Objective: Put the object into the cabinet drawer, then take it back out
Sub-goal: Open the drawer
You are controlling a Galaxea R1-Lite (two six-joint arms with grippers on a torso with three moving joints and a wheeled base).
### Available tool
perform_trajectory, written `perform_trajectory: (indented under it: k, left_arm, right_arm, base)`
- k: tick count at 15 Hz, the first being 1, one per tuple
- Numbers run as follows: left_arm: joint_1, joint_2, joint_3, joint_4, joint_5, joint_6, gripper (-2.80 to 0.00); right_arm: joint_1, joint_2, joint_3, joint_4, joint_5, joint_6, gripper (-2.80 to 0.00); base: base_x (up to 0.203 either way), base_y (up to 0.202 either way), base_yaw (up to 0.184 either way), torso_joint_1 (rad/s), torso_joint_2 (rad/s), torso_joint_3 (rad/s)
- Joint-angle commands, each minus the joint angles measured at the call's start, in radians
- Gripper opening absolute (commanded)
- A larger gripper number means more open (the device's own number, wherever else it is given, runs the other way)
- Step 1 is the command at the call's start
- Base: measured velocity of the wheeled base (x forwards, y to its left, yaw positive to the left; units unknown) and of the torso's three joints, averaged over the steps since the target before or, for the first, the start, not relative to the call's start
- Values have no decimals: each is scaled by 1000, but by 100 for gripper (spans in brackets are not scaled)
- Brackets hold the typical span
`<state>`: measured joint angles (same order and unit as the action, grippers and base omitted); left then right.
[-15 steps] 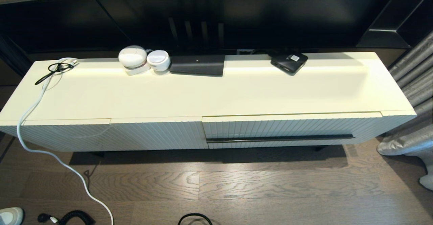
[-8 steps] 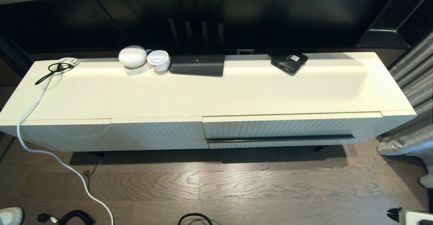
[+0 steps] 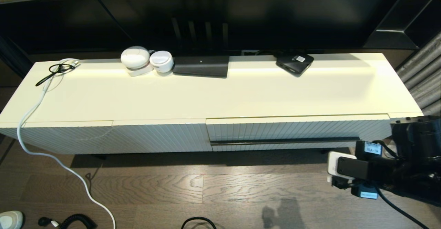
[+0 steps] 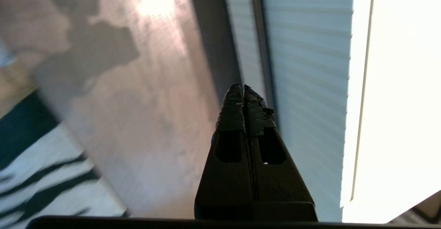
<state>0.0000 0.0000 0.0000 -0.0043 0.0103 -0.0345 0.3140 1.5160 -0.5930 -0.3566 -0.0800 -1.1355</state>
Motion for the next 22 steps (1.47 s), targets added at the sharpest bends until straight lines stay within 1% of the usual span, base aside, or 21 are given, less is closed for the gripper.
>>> perform_trajectory:
  k: [1,2,5,6,7,8,9,11,14,17,22]
  left_arm:
    - [0,0,2,0,0,-1,-280]
    - [-2,0,2,0,0,-1,-280]
    - [0,0,2,0,0,-1,-280]
    - [0,0,2,0,0,-1,-280]
    - [0,0,2,0,0,-1,-280]
    - [0,0,2,0,0,-1,-280]
    - [-1,-1,2,0,0,-1,-280]
    - [0,0,2,0,0,1,-280]
    - [0,0,2,0,0,-1,-280]
    - [0,0,2,0,0,-1,-280]
    - [0,0,2,0,0,-1,-280]
  right_arm:
    - [1,151,5,-157,4,-22,-280]
    - [2,171,-4,-180,7,-47,-280]
    - [2,206,-21,-178,12,-92,-280]
    - [2,218,-18,-174,25,-113,-280]
    - [2,219,-16,-170,32,-129,0]
    - [1,220,-15,-157,37,-177,0]
    - [-2,225,-22,-125,38,-196,0]
    - [-4,235,-39,-85,39,-198,0]
    - [-9,259,-53,-59,51,-199,0]
    - [-22,311,-75,-56,56,-199,0]
    - [-37,403,-100,-71,102,-202,0]
  base:
    - [0,0,0,0,0,0]
    - [0,0,0,0,0,0]
    - [0,0,0,0,0,0]
    - [0,0,0,0,0,0]
    - [0,0,0,0,0,0]
    - [0,0,0,0,0,0]
    - [0,0,0,0,0,0]
    - [0,0,0,0,0,0]
    - [0,0,0,0,0,0]
    - [0,0,0,0,0,0]
    - [0,0,0,0,0,0]
